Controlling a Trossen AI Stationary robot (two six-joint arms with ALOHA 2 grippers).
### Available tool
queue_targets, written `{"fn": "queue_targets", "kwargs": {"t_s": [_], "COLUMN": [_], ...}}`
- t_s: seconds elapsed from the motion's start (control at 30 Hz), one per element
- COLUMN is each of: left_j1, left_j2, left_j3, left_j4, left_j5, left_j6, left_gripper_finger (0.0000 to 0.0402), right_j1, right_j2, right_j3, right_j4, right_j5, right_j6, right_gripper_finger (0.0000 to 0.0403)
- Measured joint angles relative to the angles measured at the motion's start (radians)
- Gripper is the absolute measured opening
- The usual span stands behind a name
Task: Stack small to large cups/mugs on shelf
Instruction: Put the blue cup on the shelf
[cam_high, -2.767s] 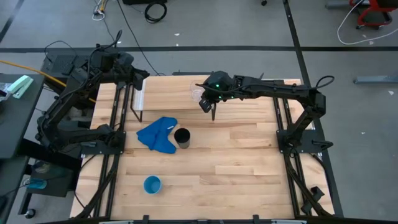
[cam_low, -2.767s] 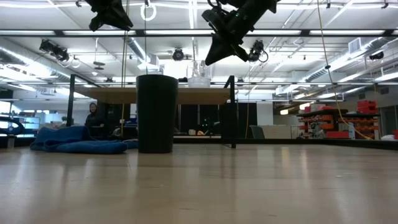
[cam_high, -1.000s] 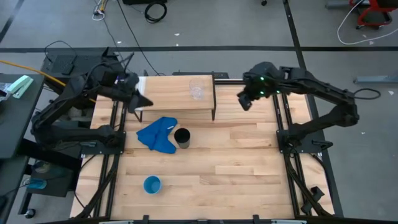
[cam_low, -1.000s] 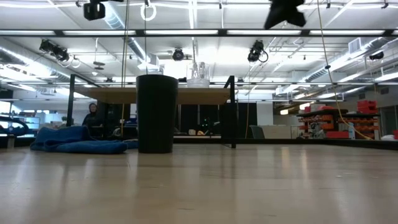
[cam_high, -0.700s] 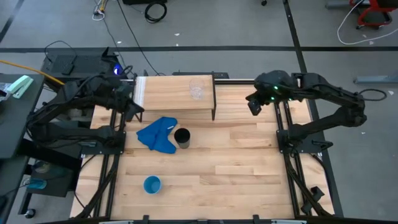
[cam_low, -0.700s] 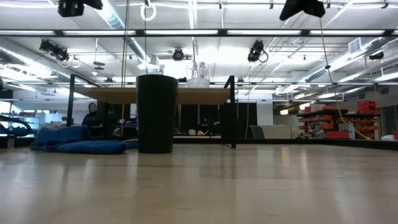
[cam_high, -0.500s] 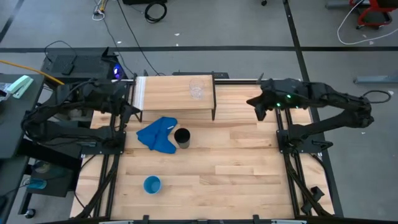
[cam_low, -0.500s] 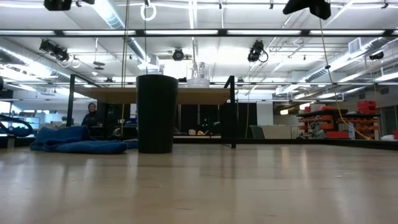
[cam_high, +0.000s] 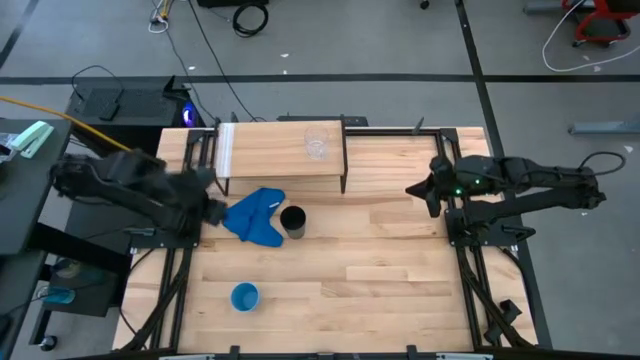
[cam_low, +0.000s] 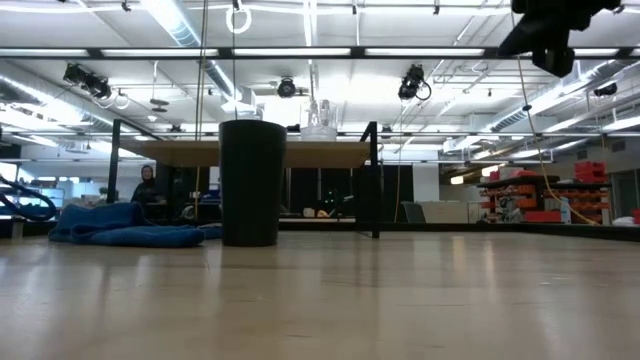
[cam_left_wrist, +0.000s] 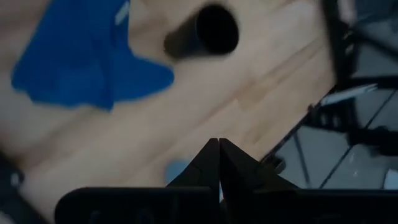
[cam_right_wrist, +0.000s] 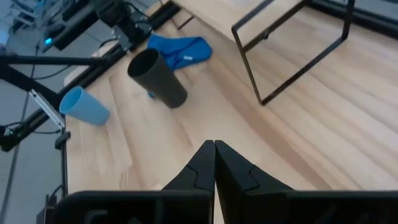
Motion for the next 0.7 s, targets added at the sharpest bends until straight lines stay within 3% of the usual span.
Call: {"fn": "queue_targets", "kwargs": {"t_s": [0.23, 0.37, 0.6, 0.7], "left_j1": [-0.294, -0.401, -0.453, -0.456], "left_j2": [0.164, 0.266, 0.442, 0.502], "left_j3": [0.0, 0.0, 0.0, 0.0], "left_j4": [-0.105, -0.081, -0.06, -0.046], "left_j5": [-0.01, -0.044, -0.045, 0.001], "left_j6": [-0.371, -0.525, -0.597, -0.582], "left_gripper_finger": [0.0018, 0.0021, 0.0013, 0.0018], "right_j1": [0.0, 0.0, 0.0, 0.0], "right_j2": [-0.007, -0.005, -0.004, -0.004], "right_j3": [-0.011, -0.011, -0.011, -0.011], "right_j4": [0.0, 0.0, 0.0, -0.002], "right_j5": [-0.021, -0.021, -0.027, -0.059], "right_j6": [-0.043, -0.061, -0.063, -0.063], "right_gripper_finger": [0.0011, 0.0012, 0.0012, 0.0013]}}
